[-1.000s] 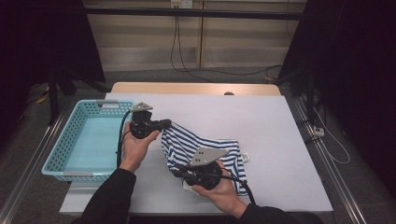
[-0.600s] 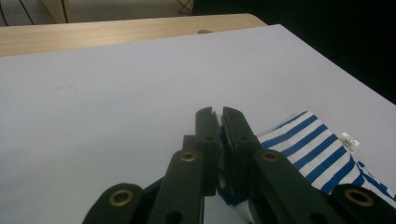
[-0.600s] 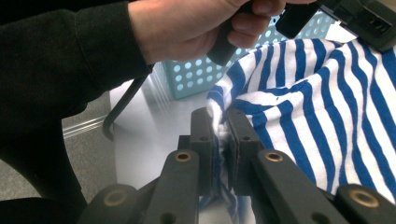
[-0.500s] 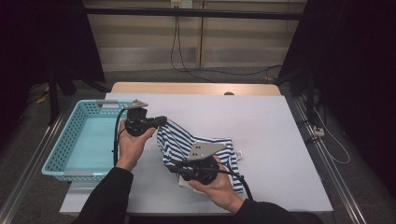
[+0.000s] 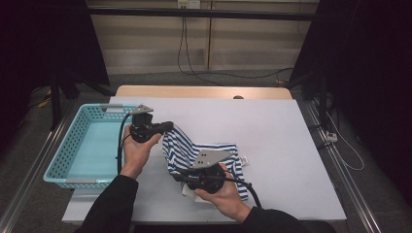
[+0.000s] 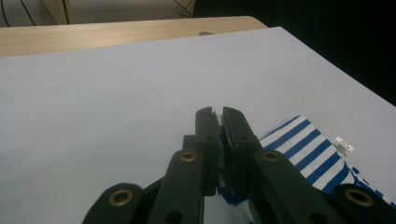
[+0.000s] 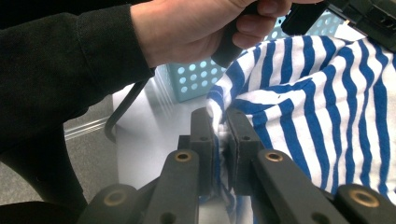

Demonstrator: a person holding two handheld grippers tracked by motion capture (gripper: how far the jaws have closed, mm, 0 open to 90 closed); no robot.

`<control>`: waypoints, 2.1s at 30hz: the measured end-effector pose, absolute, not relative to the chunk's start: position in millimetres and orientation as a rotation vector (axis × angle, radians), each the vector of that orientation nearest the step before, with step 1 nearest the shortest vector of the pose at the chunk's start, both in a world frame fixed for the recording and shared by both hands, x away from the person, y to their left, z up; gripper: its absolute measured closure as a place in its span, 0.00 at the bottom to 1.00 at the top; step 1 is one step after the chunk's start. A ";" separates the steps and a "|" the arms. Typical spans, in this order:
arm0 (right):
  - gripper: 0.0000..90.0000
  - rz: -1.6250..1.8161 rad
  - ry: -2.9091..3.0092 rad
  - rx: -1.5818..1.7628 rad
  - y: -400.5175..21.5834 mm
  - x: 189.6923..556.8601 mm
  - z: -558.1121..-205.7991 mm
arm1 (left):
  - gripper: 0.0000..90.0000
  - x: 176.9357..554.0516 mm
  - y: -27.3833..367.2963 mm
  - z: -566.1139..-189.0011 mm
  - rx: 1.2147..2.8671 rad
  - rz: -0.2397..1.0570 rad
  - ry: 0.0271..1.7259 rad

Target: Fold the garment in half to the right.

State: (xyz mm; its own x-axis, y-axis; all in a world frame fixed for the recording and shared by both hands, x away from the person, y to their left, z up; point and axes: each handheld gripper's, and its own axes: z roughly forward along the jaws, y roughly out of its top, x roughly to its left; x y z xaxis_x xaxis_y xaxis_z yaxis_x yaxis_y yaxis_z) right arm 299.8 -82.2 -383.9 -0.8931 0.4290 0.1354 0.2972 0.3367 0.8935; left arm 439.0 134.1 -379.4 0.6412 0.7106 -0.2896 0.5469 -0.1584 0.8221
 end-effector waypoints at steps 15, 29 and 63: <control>0.93 1.582 2.442 0.699 -103.0 287.5 -387.3 | 0.95 433.9 107.3 -376.3 1.812 0.182 0.940; 0.93 1.576 2.428 0.749 -124.3 285.3 -392.2 | 0.95 436.9 77.2 -380.0 1.816 0.160 0.914; 0.93 1.536 2.408 0.844 -162.0 279.7 -403.5 | 0.95 445.1 24.8 -396.5 1.881 0.103 0.869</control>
State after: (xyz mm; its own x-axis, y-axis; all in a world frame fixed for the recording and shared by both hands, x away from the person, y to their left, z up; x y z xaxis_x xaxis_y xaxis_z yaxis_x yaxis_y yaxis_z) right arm 279.7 -162.0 -403.5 -0.8272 0.5390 0.1587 0.3711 0.3119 0.8746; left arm 445.1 24.8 -396.5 0.7361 0.6068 -0.3001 0.5199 -0.2228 0.8246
